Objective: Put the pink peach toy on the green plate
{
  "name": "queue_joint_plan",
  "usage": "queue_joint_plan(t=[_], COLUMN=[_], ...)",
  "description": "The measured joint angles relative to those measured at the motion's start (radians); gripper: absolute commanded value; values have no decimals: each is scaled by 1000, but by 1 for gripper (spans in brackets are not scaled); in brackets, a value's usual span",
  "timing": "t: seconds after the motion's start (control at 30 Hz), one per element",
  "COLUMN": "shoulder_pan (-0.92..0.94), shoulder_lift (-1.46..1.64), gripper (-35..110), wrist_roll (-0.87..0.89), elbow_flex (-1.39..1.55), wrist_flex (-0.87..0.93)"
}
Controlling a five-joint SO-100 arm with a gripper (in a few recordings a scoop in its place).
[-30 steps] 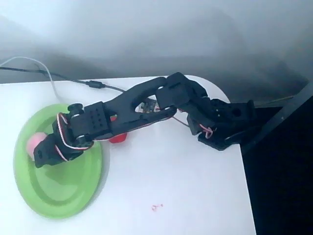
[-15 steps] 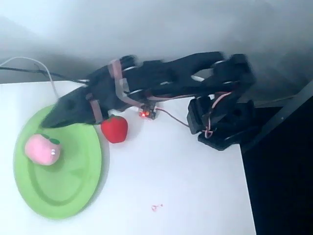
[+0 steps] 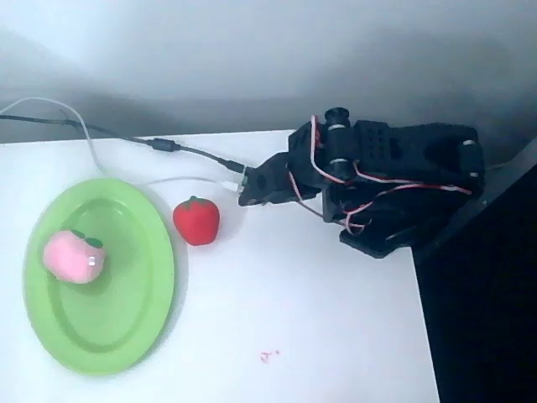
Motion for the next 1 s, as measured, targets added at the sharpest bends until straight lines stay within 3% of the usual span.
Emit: queue_joint_plan(t=[0.2,0.73,1.0], shoulder_pan=[-6,-54,-57], shoulder_lift=[156,172,172], gripper=[0,0,10], wrist_roll=[-275,-244,-244], elbow_flex=[213,288,288], wrist_flex=[0,146,146])
